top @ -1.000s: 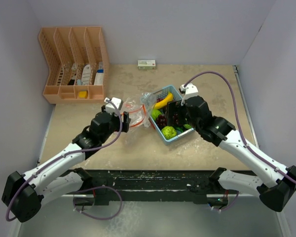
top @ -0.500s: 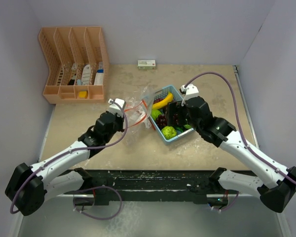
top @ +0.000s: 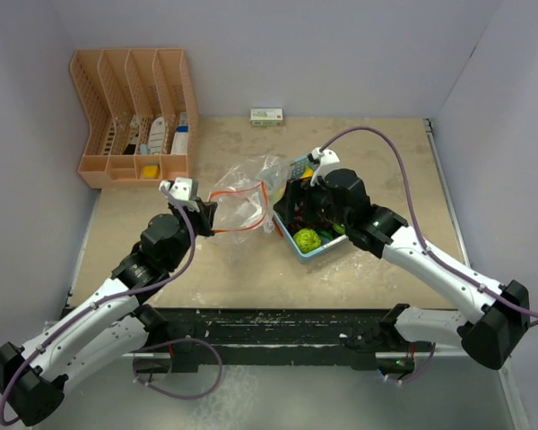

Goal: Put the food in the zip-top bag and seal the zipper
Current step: Pick up the zipper food storage bag at the center of the board, then open the zipper of the food storage bag.

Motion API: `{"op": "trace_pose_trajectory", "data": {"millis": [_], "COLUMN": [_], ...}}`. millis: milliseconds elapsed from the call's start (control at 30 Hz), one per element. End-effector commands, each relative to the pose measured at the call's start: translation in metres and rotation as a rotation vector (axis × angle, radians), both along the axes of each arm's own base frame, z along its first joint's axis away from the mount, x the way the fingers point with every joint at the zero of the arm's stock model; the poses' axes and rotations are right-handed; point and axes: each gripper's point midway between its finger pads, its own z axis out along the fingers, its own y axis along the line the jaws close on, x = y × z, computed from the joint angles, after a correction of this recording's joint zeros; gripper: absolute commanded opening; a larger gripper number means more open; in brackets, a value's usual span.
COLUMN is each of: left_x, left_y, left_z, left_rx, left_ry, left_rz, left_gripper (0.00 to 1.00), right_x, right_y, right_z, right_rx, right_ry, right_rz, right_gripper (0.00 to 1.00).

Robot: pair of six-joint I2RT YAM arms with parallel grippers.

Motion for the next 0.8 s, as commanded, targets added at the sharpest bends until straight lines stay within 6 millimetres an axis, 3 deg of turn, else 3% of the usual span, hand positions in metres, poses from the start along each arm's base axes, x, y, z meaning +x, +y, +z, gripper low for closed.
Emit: {"op": "trace_pose_trajectory", "data": {"millis": [0,267,433,500,633,767], "left_x": [0.003,0.004,0.003,0.001,-0.005,-0.018], "left_y": [0.0,0.0,-0.007,-0.01,-0.014,-0.015], "left_z": [0.015,0.026,0.032,0.033,0.035,0.03], "left_rx": [-0.098,-0.173,-0.22,-0.24,-0.275,-0.291], "left_ry": [-0.027,-0.047,-0.054,-0.052,-0.041,0.007], "left_rz": [0.035,0.051,0.025,0.01,-0.023,-0.059], "left_gripper": [0.0,0.0,0.0,0.0,0.0,0.0], "right_x": [-0.006,0.003,0.008,0.017,0.036,0.059], "right_y": [0.048,0.069,0.084,0.089,0.078,0.045], "right_z": [0.047,0.005,-0.005,0.0,-0.018,-0.032], "right_rx": [0.259,0.212,0.216,0.206,0.122,-0.044], "right_ry": [-0.064,0.004,-0.002,-0.021,-0.031,-0.07], "right_rz": [0.121,0.063,0.037,-0.001,-0.126,-0.314], "right_gripper": [0.9,0.89,0.88,0.88,0.87,0.87]}}
